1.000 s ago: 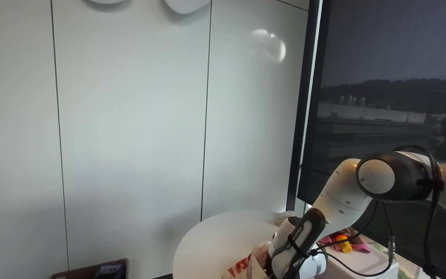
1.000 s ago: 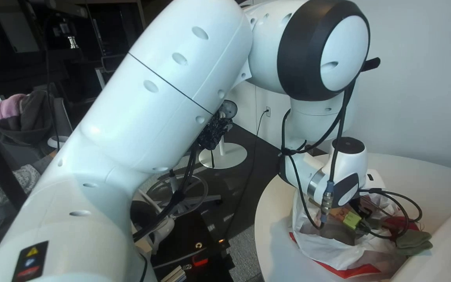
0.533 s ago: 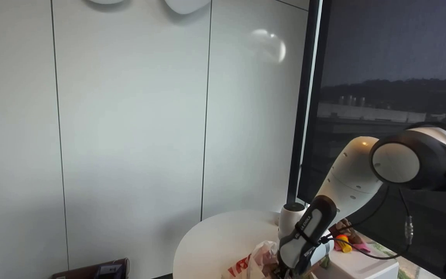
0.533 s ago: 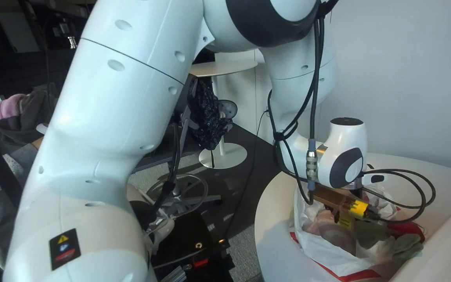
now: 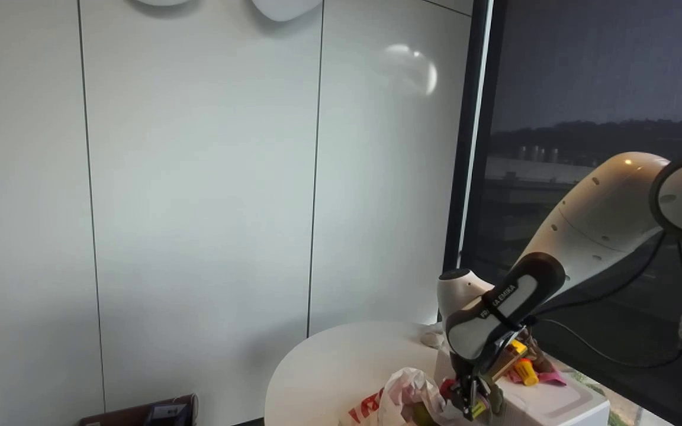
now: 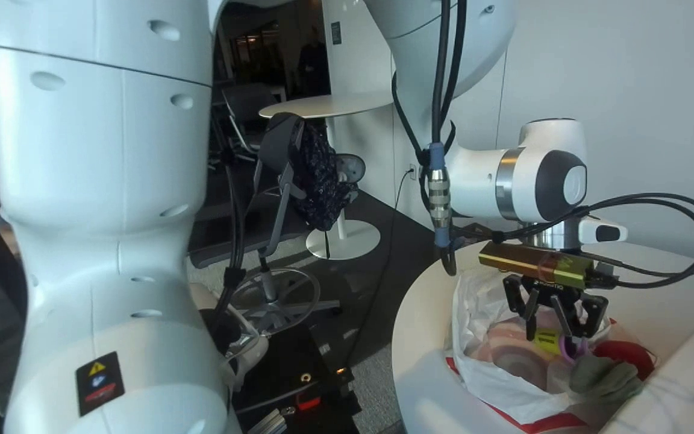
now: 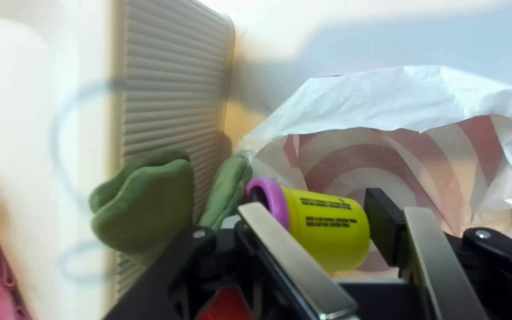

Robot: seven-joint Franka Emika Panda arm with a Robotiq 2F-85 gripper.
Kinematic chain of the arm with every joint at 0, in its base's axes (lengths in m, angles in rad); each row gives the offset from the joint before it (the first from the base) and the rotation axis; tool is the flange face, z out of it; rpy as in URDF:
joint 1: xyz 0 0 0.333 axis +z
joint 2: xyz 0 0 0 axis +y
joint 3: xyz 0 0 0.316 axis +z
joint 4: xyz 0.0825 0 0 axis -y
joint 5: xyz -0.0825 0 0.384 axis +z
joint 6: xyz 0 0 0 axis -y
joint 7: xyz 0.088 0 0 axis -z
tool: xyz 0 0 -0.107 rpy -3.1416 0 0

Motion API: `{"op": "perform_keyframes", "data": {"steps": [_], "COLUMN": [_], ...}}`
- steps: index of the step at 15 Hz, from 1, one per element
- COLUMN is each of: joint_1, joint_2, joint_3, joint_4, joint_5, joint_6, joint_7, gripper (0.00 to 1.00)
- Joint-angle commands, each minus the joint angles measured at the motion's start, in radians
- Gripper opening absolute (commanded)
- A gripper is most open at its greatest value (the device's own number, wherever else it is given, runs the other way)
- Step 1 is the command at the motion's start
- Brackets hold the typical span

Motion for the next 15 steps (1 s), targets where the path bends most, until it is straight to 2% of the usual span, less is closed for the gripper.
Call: {"op": "perform_keyframes", "data": {"steps": [1,6,9,13,14,15], "joint_1": [-0.089,-0.216,-0.276,-0.305,-0.302,-0.298], "joint_2": [-0.158,-0.245,-0.206,-0.132,-0.12,-0.11], "joint_3": [0.006,-0.012,-0.016,-0.03,-0.034,-0.04], "joint_4": [-0.049,-0.068,-0.07,-0.081,-0.084,-0.085], "joint_5": [-0.062,-0.196,-0.288,-0.383,-0.401,-0.417], "joint_6": [-0.08,-0.027,0.063,0.199,0.22,0.239], "joint_7": [0.082,0.268,0.365,0.493,0.521,0.55], "gripper": [0.33,0.33,0.33,0.33,0.83,0.84]}}
